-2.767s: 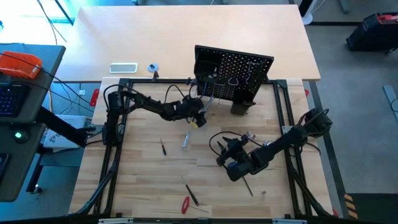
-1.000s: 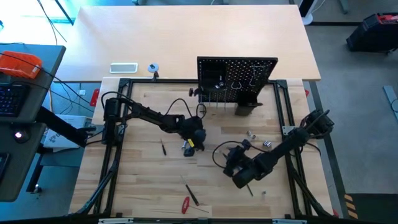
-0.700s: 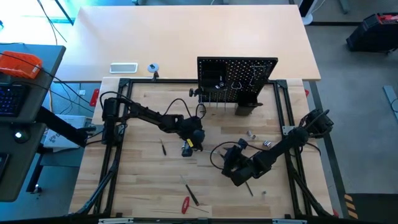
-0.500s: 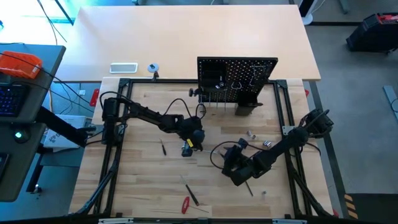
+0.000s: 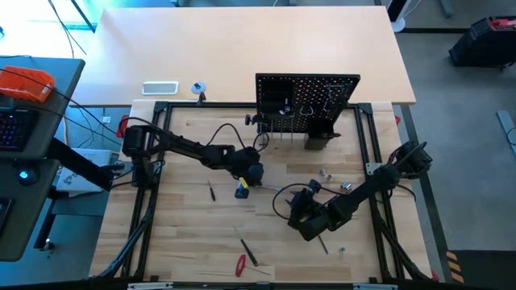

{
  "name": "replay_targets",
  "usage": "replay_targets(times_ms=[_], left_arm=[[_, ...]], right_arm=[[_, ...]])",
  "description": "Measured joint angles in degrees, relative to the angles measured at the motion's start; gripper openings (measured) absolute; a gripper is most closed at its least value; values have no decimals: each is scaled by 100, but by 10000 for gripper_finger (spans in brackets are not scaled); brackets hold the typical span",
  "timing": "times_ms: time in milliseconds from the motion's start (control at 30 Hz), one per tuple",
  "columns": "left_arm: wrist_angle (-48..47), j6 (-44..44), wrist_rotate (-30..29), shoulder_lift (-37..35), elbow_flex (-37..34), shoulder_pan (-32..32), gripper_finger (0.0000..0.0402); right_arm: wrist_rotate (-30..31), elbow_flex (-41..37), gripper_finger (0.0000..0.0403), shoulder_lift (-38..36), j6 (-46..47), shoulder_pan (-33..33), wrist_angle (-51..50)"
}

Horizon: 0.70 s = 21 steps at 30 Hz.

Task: Hang tools onto peg board
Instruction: Hang the silver combination wrench onto the pegboard

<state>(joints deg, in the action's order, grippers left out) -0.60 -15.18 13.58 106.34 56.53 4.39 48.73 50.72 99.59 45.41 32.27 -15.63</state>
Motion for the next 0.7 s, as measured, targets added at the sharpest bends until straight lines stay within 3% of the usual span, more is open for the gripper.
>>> replay_targets(times_ms=[700], left_arm=[[-124, -354, -1143, -233, 22, 6, 1]], right_arm=[[-79, 0, 149, 0, -44, 0, 3]])
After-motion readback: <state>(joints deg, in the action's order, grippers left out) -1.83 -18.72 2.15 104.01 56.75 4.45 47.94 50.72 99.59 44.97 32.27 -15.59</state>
